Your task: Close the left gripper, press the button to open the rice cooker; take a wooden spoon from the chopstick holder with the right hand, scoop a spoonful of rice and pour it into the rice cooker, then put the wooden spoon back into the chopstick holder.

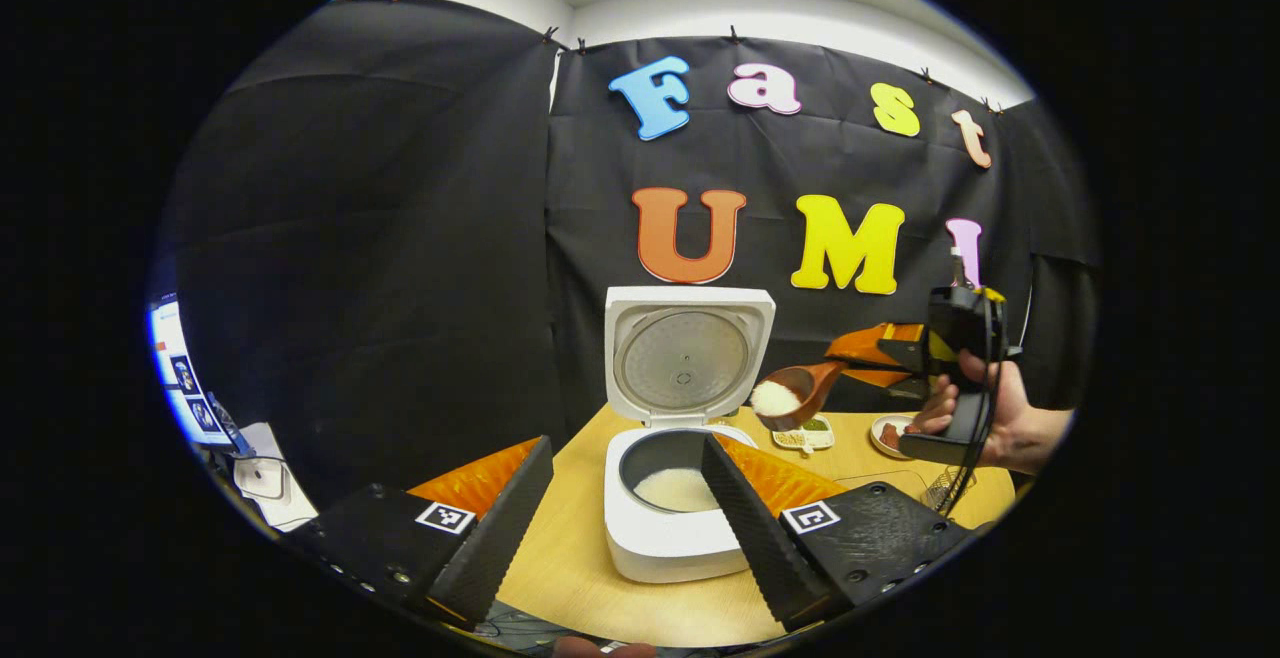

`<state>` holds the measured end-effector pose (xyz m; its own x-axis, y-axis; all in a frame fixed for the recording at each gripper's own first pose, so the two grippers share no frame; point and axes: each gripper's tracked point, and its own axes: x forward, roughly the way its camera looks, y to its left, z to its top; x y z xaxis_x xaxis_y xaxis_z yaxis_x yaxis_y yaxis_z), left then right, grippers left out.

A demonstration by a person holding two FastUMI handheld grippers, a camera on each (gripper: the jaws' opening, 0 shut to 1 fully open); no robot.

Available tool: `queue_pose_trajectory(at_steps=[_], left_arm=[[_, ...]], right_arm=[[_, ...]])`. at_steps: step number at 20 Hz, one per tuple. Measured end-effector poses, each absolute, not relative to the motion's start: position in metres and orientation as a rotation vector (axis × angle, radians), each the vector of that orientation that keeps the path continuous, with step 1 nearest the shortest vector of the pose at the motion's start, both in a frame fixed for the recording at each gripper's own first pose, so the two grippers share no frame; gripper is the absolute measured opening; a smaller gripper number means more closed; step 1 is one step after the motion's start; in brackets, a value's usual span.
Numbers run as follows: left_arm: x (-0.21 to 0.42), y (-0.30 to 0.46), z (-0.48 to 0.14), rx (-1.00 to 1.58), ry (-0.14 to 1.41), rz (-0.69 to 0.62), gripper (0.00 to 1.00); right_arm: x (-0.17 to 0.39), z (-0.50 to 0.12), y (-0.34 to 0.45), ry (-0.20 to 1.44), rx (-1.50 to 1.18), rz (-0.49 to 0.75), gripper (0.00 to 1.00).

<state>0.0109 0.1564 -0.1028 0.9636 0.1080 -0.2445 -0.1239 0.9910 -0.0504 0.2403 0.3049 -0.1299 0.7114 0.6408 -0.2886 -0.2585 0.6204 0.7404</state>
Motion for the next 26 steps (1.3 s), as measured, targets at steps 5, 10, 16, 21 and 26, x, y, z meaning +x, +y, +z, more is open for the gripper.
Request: queue_pose_trajectory(at_steps=[5, 10, 16, 21, 26], left_arm=[[0.005, 0.182, -0.116, -0.064, 0.255, 0.139, 0.96], [0.0, 0.2, -0.13, -0.108, 0.274, 0.175, 0.96], [-0.004, 0.201, -0.131, -0.093, 0.268, 0.168, 0.96], [-0.005, 0.19, -0.135, -0.085, 0.271, 0.147, 0.96], [-0.005, 0.177, -0.135, -0.098, 0.267, 0.119, 0.96]], right_arm=[[0.259, -0.163, 0.33, 0.591, 0.499, 0.492, 0.12], [0.256, -0.166, 0.352, 0.542, 0.241, 0.514, 0.12], [0.247, -0.163, 0.366, 0.482, 0.036, 0.533, 0.12], [0.237, -0.148, 0.376, 0.391, -0.153, 0.561, 0.12], [0.222, -0.126, 0.389, 0.259, -0.33, 0.601, 0.12]])
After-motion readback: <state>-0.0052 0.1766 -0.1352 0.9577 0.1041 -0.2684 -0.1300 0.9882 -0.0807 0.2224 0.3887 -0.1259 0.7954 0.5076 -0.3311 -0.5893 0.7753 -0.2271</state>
